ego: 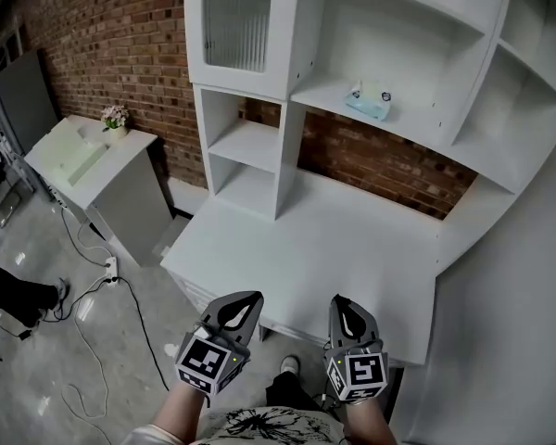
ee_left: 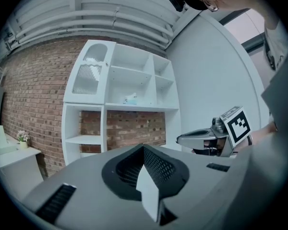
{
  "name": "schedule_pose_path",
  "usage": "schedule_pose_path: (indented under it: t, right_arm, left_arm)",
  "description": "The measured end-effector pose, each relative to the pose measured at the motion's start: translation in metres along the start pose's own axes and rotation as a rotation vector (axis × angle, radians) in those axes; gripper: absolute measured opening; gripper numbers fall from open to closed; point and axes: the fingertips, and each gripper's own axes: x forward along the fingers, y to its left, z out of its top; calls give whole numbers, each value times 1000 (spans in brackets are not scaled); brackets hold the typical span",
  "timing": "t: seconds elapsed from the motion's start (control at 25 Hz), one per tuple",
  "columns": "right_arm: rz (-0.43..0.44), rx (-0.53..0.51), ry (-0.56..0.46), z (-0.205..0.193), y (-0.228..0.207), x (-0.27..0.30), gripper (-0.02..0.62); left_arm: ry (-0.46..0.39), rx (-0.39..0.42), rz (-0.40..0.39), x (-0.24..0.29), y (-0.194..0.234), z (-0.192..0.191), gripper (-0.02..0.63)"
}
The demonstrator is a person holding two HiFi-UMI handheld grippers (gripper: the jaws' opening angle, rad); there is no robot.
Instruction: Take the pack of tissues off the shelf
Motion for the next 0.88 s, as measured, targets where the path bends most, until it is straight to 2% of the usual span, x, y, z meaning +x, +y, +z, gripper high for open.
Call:
schedule_pose_path:
  t: [0.24, 0.52, 0.76, 0.88]
  right_arm:
    - [15, -24, -39, 31, -70, 61, 8]
    - [6, -80, -113, 68, -115, 109, 7]
    - [-13, -104, -172, 101, -147, 145, 8]
    - [-64, -106, -199, 119, -160, 155, 8]
  left_arm:
    - [-16, 47, 23, 78, 22, 32, 14]
    - [-71, 66, 44, 136, 52, 55, 14]
    - [-100, 102, 7, 187, 59, 72, 14]
    - [-109, 124, -25, 205, 67, 78, 14]
